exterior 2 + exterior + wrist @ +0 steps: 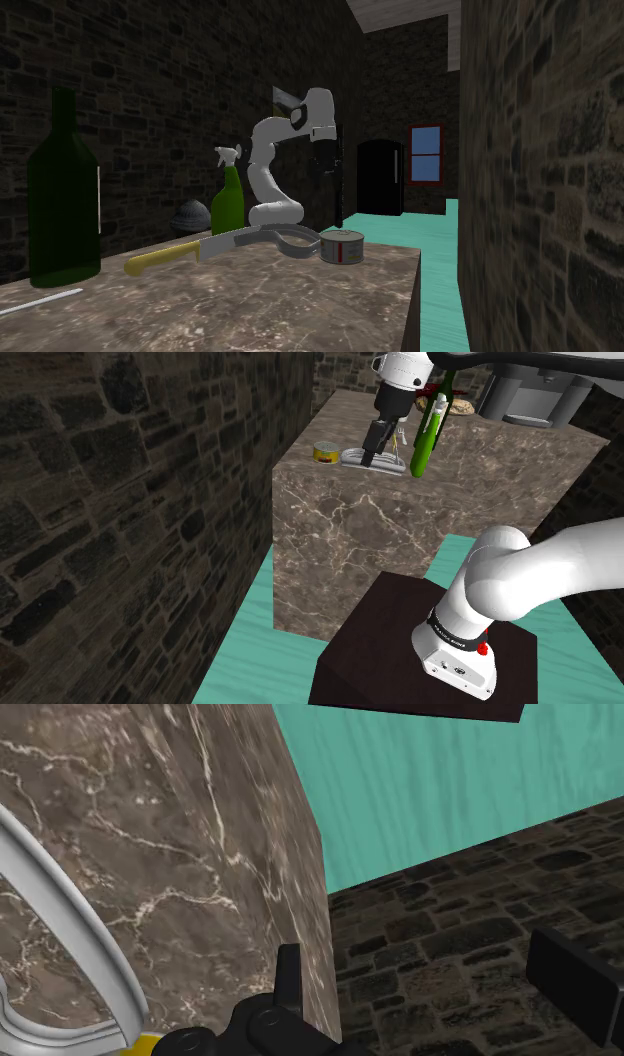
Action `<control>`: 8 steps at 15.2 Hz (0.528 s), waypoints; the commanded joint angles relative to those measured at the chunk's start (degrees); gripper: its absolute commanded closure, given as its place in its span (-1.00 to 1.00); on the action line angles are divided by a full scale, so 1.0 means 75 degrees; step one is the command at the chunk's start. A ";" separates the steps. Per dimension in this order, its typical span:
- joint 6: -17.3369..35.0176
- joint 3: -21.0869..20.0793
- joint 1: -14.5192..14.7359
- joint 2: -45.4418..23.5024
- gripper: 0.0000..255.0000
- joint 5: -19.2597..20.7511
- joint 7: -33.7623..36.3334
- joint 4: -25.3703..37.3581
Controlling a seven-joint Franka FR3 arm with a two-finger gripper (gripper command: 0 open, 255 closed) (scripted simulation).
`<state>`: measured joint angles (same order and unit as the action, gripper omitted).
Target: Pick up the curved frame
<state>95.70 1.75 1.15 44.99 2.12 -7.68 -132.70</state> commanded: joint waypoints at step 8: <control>-0.0285 0.0807 -0.0378 -0.1945 -1.00 0.0538 -0.0723 0.1323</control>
<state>94.05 7.01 -1.31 32.48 5.66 -12.36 -124.35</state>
